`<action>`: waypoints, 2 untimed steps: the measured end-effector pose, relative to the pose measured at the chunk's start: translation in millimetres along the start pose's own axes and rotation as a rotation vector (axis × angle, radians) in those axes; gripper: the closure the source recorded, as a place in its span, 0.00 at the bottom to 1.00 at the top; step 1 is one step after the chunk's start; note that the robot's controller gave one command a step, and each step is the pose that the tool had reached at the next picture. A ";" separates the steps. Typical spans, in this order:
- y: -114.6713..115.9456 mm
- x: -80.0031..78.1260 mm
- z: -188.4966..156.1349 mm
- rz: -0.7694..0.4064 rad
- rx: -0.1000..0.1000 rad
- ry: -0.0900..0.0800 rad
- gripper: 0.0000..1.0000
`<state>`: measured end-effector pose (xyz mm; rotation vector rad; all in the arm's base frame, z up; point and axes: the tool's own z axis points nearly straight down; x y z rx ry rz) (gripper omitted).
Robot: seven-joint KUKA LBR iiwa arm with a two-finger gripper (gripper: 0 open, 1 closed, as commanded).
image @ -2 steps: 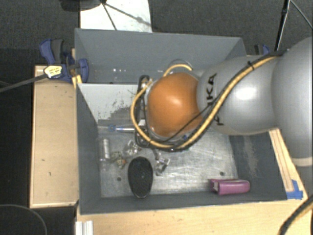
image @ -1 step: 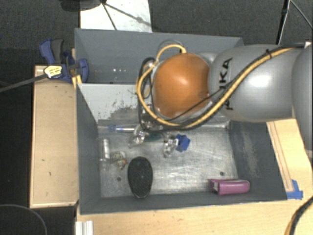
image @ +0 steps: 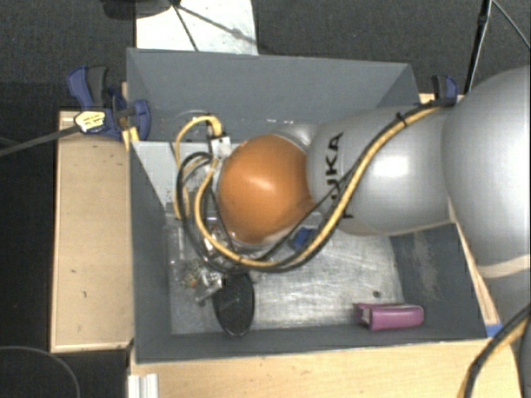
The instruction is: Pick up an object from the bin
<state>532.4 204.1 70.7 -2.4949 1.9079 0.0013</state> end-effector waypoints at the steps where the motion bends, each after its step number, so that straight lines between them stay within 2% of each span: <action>1: -0.1 -0.8 -0.5 0.009 -0.002 -0.001 0.00; 2: -1.5 -0.1 -2.2 0.013 0.001 0.001 1.00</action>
Offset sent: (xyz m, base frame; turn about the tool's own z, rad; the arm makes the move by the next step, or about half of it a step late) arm 0.0000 0.0000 0.0000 0.0000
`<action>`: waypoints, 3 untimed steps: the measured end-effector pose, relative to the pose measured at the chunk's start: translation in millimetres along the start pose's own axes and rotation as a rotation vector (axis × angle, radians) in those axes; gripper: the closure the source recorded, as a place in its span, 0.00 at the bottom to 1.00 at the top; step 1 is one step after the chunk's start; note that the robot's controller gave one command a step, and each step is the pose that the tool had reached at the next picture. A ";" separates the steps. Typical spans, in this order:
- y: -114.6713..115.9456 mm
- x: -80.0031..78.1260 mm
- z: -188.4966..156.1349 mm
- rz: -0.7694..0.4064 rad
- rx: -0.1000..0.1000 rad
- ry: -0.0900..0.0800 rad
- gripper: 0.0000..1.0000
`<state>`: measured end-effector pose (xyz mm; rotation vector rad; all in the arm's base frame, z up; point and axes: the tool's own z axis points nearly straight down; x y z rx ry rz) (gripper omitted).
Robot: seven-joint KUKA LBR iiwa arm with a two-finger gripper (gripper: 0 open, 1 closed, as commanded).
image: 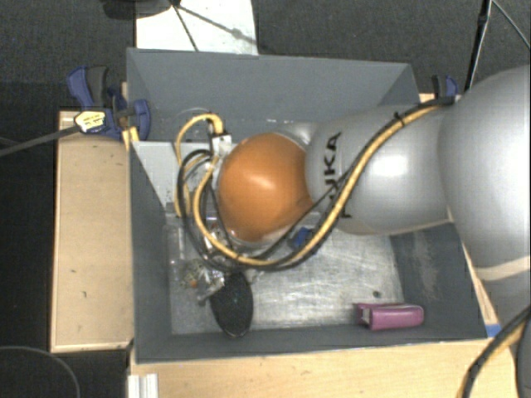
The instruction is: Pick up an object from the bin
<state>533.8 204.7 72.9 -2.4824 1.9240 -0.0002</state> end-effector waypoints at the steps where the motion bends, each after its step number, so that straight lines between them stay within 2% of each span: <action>1: -1.0 -0.4 -32.0 0.016 0.004 -0.002 1.00; 2: -1.5 -0.9 -53.2 0.026 0.003 -0.002 1.00; 3: -1.8 -1.7 -58.7 0.035 0.003 -0.004 1.00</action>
Offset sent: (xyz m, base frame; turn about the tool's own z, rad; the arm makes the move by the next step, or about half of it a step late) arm 0.0000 0.0000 0.0299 0.0000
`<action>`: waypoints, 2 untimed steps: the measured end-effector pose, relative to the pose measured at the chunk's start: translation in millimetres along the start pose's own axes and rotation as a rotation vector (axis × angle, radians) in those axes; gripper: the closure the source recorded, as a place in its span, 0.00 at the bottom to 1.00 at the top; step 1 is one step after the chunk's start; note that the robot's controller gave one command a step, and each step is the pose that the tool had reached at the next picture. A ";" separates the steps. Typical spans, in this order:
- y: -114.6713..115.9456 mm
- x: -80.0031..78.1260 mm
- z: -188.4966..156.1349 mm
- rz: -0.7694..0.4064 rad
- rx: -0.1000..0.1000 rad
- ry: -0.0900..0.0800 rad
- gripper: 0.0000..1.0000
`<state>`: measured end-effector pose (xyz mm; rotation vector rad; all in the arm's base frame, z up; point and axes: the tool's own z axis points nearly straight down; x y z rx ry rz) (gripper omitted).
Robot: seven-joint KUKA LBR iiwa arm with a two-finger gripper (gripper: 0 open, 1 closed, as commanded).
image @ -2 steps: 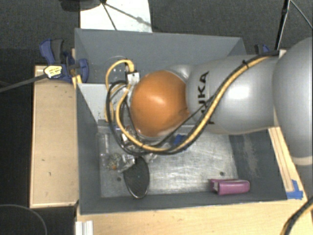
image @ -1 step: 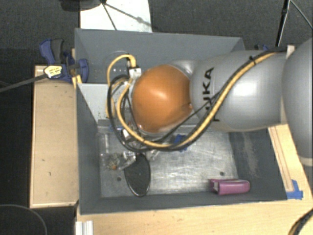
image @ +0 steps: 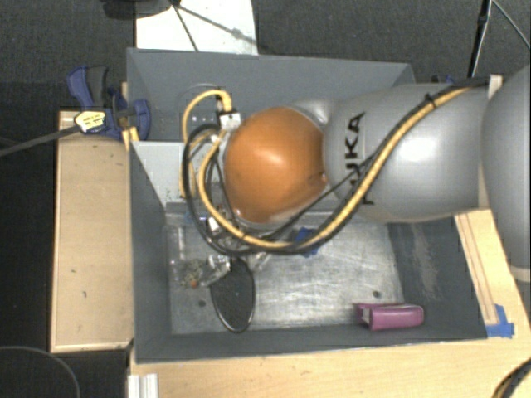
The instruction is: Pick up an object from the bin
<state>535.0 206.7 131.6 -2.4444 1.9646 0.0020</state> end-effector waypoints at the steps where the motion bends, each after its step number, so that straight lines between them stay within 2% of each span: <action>1: -0.8 -0.8 -37.8 0.017 0.001 0.002 1.00; 2: -1.7 -1.3 -58.8 0.029 0.002 0.001 1.00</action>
Offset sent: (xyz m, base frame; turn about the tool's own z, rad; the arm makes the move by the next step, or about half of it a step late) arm -0.0001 0.0000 0.0358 0.0000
